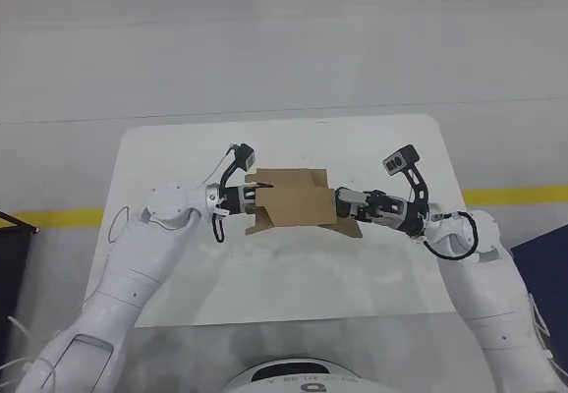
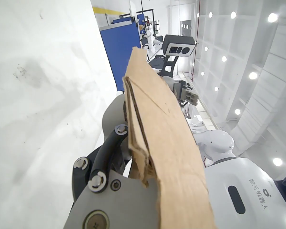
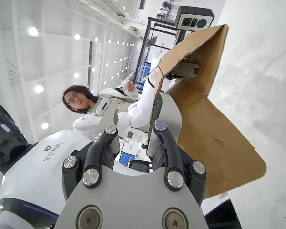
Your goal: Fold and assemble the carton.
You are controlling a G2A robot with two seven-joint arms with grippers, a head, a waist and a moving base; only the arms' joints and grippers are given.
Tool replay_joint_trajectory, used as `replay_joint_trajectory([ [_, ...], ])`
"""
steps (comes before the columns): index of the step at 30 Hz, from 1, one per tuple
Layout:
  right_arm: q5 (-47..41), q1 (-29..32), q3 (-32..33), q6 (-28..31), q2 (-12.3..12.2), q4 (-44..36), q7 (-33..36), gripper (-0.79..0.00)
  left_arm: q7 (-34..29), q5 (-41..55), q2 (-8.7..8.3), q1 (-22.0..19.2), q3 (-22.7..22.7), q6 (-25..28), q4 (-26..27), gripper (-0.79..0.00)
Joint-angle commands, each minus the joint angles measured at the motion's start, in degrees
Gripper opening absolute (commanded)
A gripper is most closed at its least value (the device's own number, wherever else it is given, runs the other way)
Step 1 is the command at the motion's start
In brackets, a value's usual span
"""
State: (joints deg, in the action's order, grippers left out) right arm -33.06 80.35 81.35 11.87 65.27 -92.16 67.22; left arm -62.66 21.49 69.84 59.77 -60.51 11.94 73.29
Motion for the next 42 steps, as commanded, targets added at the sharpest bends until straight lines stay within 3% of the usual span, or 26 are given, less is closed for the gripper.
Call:
replay_joint_trajectory([
  [1, 0.3, -0.6, -0.7, -0.2, 0.0, 0.8, 0.3, -0.502, 0.0, 0.0, 0.07, -0.3, 0.3, 0.2, -0.4, -0.785],
  [5, 1.7, -1.7, -2.5, -0.7, 0.0, 1.8, 1.1, -0.477, 0.1, 0.3, 0.16, -0.9, 0.6, 0.5, -0.9, -0.785],
  [8, 3.7, -2.7, -3.6, -1.0, 0.0, 2.5, 0.5, -0.409, 0.0, 0.6, 0.19, -1.2, 0.7, 1.0, -0.9, -0.785],
  [16, 3.7, -4.6, -5.6, -0.9, 0.1, 3.7, -0.2, -0.434, 0.1, 1.1, 0.24, -1.5, 1.0, 1.4, -1.6, -0.785],
  [18, 3.8, -5.0, -6.2, -0.8, 0.1, 3.8, -0.4, -0.477, 0.2, 1.1, 0.3, -1.7, 1.3, 1.4, -1.7, -0.785],
  [20, 3.9, -5.4, -6.8, -0.8, 0.2, 4.0, -0.3, -0.573, 0.3, 1.1, 0.33, -1.9, 1.4, 1.4, -1.9, -0.785],
  [21, 3.9, -5.5, -7.0, -0.9, 0.2, 4.2, -0.3, -0.72, 0.5, 1.0, 0.33, -2.0, 1.4, 1.5, -2.0, -0.785],
  [22, 3.9, -5.7, -7.3, -0.9, 0.2, 4.4, -0.3, -0.785, 1.0, 0.3, 0.3, -2.1, 1.3, 1.7, -2.1, -0.785],
  [27, 0.9, -5.7, -7.5, -1.4, 0.3, 5.9, -2.1, -0.785, 0.5, -1.7, 0.19, -2.4, 1.9, 1.8, -1.7, -0.785],
  [28, -1.7, -5.6, -7.3, -1.7, 0.4, 6.3, -2.7, -0.785, 0.6, -1.6, 0.19, -2.3, 1.8, 2.1, -1.4, -0.616],
  [29, -4.5, -5.5, -7.0, -1.9, 0.6, 6.8, -3.6, -0.785, 0.4, -1.5, 0.14, -2.3, 1.7, 2.4, -1.2, 0.0],
  [34, -23.1, -4.3, -5.0, -1.9, 1.5, 8.5, -6.9, -0.785, -0.2, 2.1, -0.72, -0.6, -2.4, 5.5, 2.1, 0.0],
  [39, -47.1, -4.0, -5.0, -6.4, 3.0, 12.1, -1.7, -0.785, 0.9, 3.0, -2.47, 3.2, -10.2, 6.6, 8.1, 0.0],
  [42, -55.0, -5.4, -5.9, -9.1, 3.9, 15.8, -0.4, -0.785, 2.4, 1.9, -3.21, 5.8, -13.3, 5.9, 11.4, 0.0],
])
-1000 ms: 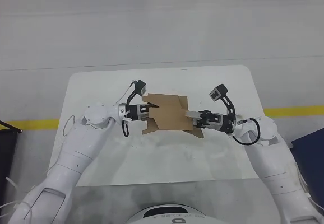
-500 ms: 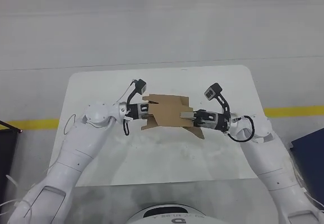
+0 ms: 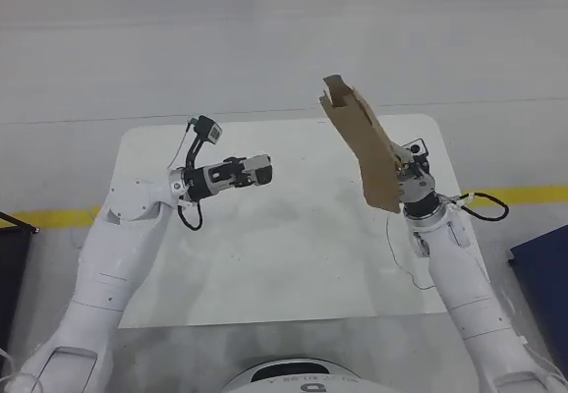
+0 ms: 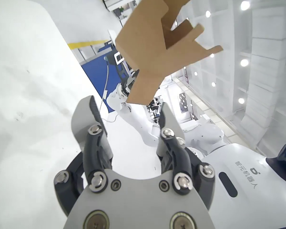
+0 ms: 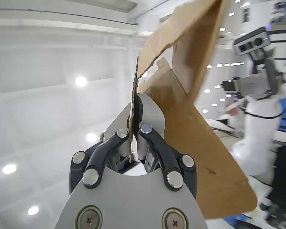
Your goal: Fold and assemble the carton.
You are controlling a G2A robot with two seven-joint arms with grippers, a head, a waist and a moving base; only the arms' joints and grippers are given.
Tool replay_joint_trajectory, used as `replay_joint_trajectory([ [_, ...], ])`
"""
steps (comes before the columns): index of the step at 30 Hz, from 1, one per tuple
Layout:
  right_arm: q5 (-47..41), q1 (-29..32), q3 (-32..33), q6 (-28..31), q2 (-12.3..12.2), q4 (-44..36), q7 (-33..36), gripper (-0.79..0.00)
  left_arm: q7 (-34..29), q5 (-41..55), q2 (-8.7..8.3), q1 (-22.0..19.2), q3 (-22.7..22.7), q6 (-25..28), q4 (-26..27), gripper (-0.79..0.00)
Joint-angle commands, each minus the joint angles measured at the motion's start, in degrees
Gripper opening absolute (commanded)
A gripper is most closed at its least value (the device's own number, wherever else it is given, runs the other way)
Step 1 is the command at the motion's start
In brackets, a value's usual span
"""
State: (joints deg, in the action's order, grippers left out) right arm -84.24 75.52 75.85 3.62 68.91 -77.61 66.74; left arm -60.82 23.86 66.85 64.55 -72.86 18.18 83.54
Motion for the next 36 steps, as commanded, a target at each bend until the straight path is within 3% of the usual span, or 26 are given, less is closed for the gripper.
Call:
replay_joint_trajectory([
  [1, -5.6, -1.1, -0.7, -1.4, 0.5, 2.2, -0.2, -0.785, 1.0, -0.9, -0.37, 1.7, -1.5, -0.7, 2.1, 0.0],
  [5, -11.3, -2.5, -2.2, -5.9, 1.4, 4.0, 1.9, -0.785, 2.4, -1.8, -0.6, 3.8, -1.6, -1.7, 4.7, 0.0],
  [10, -11.3, -2.5, -2.2, -5.9, 1.4, 4.0, 1.9, -0.785, 6.5, -3.0, -0.54, 4.3, -1.1, -3.1, 5.1, 0.0],
  [13, -11.1, -2.4, -2.2, -5.8, 1.4, 3.8, 1.6, -0.785, 12.3, -6.8, -0.48, 3.4, -1.3, -4.2, 3.3, 0.0],
  [16, -5.6, -0.9, -2.5, -2.5, 1.4, 0.2, 2.6, -0.785, 20.7, -12.4, -0.18, 2.1, -0.6, -5.6, 3.0, 0.0],
  [19, 1.1, 0.7, -2.8, 2.8, 1.4, -2.0, 2.1, -0.785, 25.3, -15.2, 0.56, -0.1, 2.6, -6.5, 3.7, 0.0],
  [27, 4.3, 1.6, -4.1, 1.5, 1.8, -3.9, 1.2, -0.785, 31.5, -19.1, 3.83, -9.9, 14.6, -8.6, -4.9, 0.0],
  [33, 5.8, 1.8, -3.9, 0.8, 2.0, -3.6, -0.5, -0.785, 32.7, -17.8, 6.36, -14.3, 21.0, -7.5, -10.3, 0.0],
  [36, 9.6, 1.7, -3.6, 4.1, 2.1, -2.9, -4.8, -0.785, 32.9, -17.2, 7.39, -15.6, 23.3, -6.9, -11.4, 0.0],
])
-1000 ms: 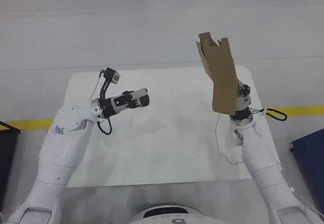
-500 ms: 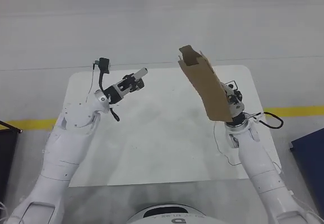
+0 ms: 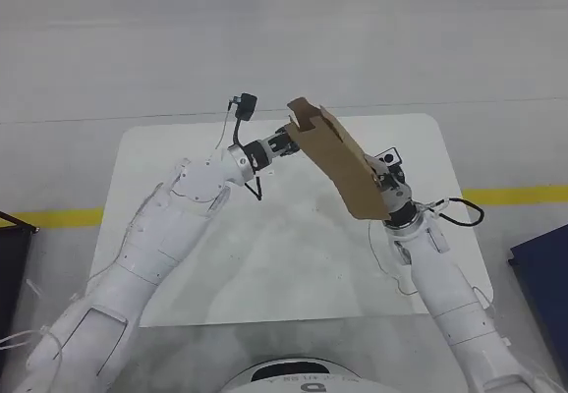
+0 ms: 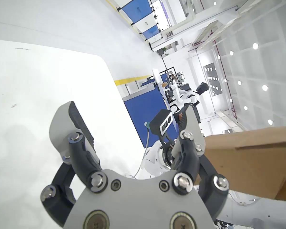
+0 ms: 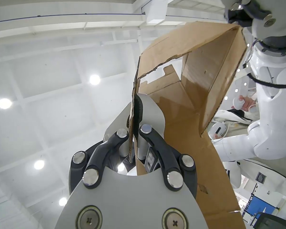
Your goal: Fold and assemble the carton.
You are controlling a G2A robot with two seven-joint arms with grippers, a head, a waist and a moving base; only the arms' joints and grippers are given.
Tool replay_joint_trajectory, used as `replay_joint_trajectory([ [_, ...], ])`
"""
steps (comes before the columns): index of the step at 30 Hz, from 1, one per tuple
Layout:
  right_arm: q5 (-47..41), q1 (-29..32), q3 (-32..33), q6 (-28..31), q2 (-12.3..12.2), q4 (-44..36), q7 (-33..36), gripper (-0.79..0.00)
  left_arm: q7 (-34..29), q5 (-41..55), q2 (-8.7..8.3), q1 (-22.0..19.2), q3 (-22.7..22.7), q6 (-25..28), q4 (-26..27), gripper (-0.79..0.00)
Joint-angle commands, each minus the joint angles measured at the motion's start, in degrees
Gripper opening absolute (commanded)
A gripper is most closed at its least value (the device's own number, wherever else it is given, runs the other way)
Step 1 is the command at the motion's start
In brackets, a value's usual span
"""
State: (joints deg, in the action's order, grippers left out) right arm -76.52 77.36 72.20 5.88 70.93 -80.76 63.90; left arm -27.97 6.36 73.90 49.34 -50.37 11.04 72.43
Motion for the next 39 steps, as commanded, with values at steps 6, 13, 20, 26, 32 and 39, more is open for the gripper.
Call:
replay_joint_trajectory([
  [6, 11.9, -0.7, -0.8, 13.3, 0.7, 1.7, -11.1, -0.785, 0.1, 0.7, 1.36, -0.9, 2.3, 0.6, -1.4, 0.0],
  [13, 16.2, -0.8, -0.5, 20.1, 1.2, 2.1, -16.9, -0.785, 0.4, 0.4, 1.67, -0.1, 1.7, 0.6, -1.4, 0.0],
  [20, 18.2, -0.2, 0.3, 21.7, 1.5, 1.5, -18.5, -0.785, 0.1, 0.4, 1.66, 1.2, 0.4, 0.8, -0.6, 0.0],
  [26, 14.3, 0.8, 0.9, 18.8, 1.6, 0.7, -16.0, -0.785, -0.5, -0.3, 1.65, 2.0, -0.3, 0.7, -0.5, 0.0],
  [32, 4.2, 2.0, 3.6, 11.7, 1.6, 0.3, -11.3, -0.785, 0.0, -0.9, 0.93, 4.1, -3.4, 1.3, 0.0, 0.0],
  [39, 0.8, 2.2, 4.9, 8.7, 1.6, 0.5, -9.5, -0.785, 1.5, -4.5, -0.63, 8.2, -8.9, 1.1, 5.6, 0.0],
])
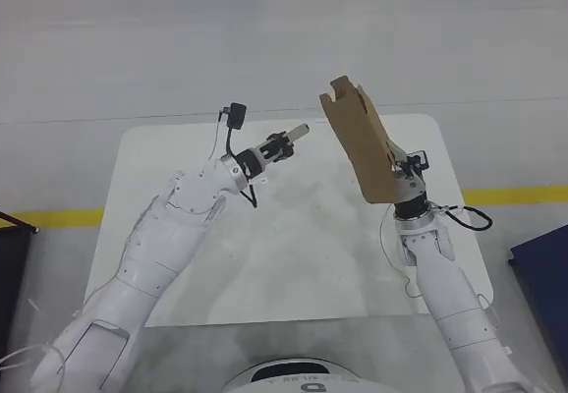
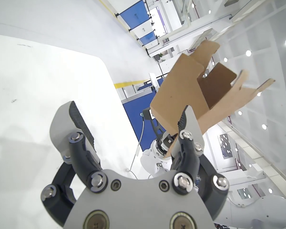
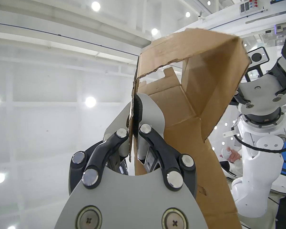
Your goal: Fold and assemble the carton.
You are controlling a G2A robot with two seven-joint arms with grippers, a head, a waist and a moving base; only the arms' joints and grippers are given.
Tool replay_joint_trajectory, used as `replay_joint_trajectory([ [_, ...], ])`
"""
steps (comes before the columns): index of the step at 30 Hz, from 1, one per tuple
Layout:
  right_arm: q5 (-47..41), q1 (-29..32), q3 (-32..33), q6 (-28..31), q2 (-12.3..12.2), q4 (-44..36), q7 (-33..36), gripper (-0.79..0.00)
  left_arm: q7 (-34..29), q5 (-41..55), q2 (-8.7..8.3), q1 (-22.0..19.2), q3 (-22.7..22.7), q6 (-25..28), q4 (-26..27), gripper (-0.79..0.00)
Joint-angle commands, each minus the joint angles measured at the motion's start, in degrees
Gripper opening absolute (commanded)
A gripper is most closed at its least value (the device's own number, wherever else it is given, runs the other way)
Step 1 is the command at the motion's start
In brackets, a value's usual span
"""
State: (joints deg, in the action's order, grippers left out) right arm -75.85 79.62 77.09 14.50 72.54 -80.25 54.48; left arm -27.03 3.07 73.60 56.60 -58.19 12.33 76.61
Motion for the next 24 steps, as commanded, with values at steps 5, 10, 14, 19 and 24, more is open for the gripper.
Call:
replay_joint_trajectory([
  [5, 0.1, 0.0, 0.0, 0.1, 0.0, 0.0, -0.1, -0.785, 1.7, -12.4, -1.74, 4.7, -3.9, -2.7, 10.9, 0.0],
  [10, 6.5, 0.8, 1.2, 1.9, -0.4, -0.8, 0.4, -0.785, 2.4, -23.0, -2.17, 5.9, -3.4, -7.1, 20.2, 0.0],
  [14, 8.8, 1.5, 0.7, 2.5, -0.3, -1.4, 1.2, -0.785, 3.7, -25.7, -1.79, 5.0, -2.0, -10.0, 23.5, 0.0],
  [19, 10.8, 1.8, 0.5, 2.8, -0.2, -2.0, 2.5, -0.785, 5.7, -28.4, -1.17, 2.7, -0.7, -12.9, 21.9, 0.0],
  [24, 11.8, 2.4, 0.6, 2.5, -0.2, -2.9, 3.2, -0.785, 4.1, -29.6, -0.38, -0.7, 1.6, -14.5, 18.6, 0.0],
])
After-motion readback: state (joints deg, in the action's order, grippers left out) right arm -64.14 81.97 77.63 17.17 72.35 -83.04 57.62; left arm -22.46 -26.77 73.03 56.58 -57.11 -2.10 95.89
